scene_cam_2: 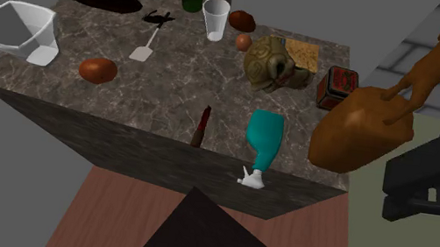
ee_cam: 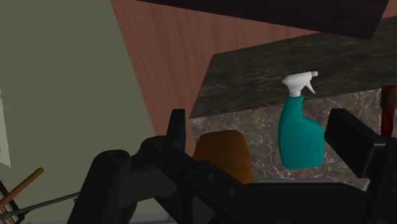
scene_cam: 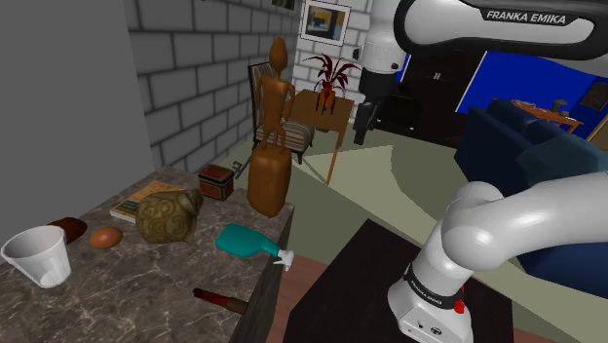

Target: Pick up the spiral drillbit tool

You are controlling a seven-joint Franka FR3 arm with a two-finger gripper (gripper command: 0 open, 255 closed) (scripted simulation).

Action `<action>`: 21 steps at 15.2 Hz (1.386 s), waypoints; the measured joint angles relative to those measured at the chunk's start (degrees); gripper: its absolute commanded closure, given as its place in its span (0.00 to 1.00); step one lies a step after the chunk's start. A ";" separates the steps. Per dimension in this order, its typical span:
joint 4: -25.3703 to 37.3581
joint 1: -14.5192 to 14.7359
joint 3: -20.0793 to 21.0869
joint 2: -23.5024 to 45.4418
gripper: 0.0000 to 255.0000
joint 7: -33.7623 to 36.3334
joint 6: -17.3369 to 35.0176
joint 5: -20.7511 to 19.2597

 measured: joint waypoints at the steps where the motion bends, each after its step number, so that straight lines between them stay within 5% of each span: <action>1: 0.00 0.00 0.00 0.00 0.00 0.00 0.00 0.00; 10: -7.01 3.87 6.13 5.34 0.00 5.62 12.58 4.63; 21: -9.80 7.68 15.35 21.55 0.00 13.61 32.42 7.72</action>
